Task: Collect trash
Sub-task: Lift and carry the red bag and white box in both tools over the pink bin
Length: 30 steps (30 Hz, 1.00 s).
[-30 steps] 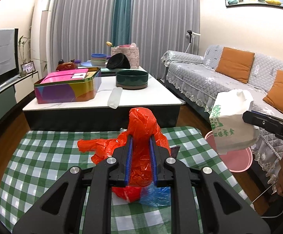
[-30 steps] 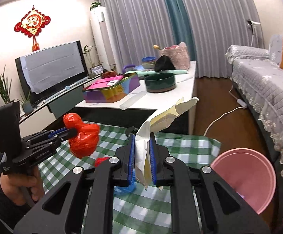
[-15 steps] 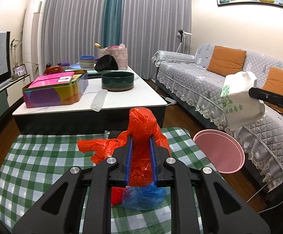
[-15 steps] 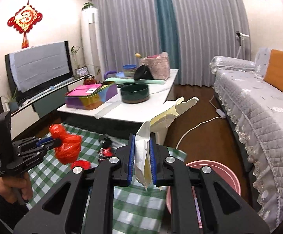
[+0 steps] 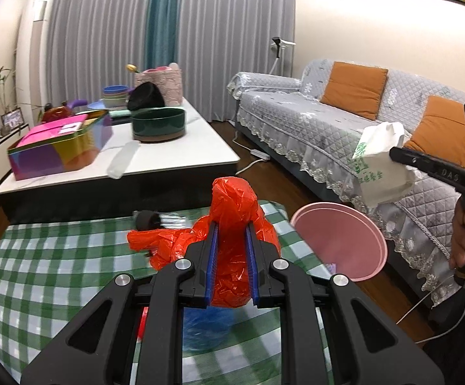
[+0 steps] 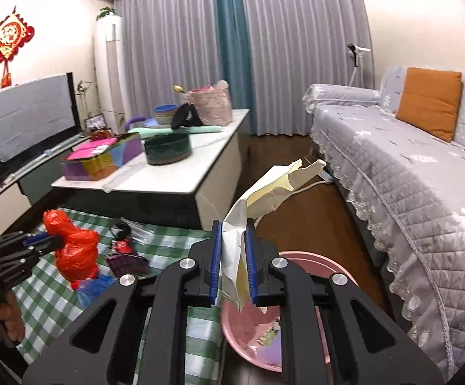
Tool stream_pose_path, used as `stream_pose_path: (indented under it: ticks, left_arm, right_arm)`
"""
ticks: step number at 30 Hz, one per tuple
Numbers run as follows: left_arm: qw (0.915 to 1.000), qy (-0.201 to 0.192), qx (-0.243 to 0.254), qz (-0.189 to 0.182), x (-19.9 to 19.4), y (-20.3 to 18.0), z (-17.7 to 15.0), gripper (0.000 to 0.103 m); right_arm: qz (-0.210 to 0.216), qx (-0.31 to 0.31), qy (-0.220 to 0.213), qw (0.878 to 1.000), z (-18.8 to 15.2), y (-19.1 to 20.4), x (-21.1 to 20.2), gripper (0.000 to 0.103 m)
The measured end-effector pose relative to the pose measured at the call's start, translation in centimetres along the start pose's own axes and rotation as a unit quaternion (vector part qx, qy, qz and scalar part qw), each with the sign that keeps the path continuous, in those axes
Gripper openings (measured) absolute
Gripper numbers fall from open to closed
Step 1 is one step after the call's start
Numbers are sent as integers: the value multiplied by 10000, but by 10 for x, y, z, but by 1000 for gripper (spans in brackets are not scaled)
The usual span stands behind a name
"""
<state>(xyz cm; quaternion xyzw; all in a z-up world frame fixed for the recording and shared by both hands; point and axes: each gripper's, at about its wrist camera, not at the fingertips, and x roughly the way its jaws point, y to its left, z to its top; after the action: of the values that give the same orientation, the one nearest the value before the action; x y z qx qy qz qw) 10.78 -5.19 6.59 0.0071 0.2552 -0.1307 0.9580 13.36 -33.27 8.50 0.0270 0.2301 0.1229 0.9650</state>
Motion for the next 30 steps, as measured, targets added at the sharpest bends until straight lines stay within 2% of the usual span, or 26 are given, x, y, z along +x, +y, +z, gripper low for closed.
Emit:
stream_pose_path:
  ticks: [9, 16, 23, 30]
  left_arm:
    - [9992, 9, 72, -404, 31, -36, 21, 16]
    - [9963, -6, 135, -854, 62, -71, 41, 16]
    - [9919, 87, 249, -1240, 93, -107, 50, 16]
    - [9890, 236, 342, -1419, 120, -127, 51, 16]
  right_arm:
    - [-365, 27, 227, 9991, -15, -27, 11, 15]
    - [-557, 178, 395, 9975, -23, -51, 17, 15]
    - [-639, 279, 574, 9959, -33, -68, 28, 15]
    - [-662, 367, 631, 9951, -37, -76, 32, 15]
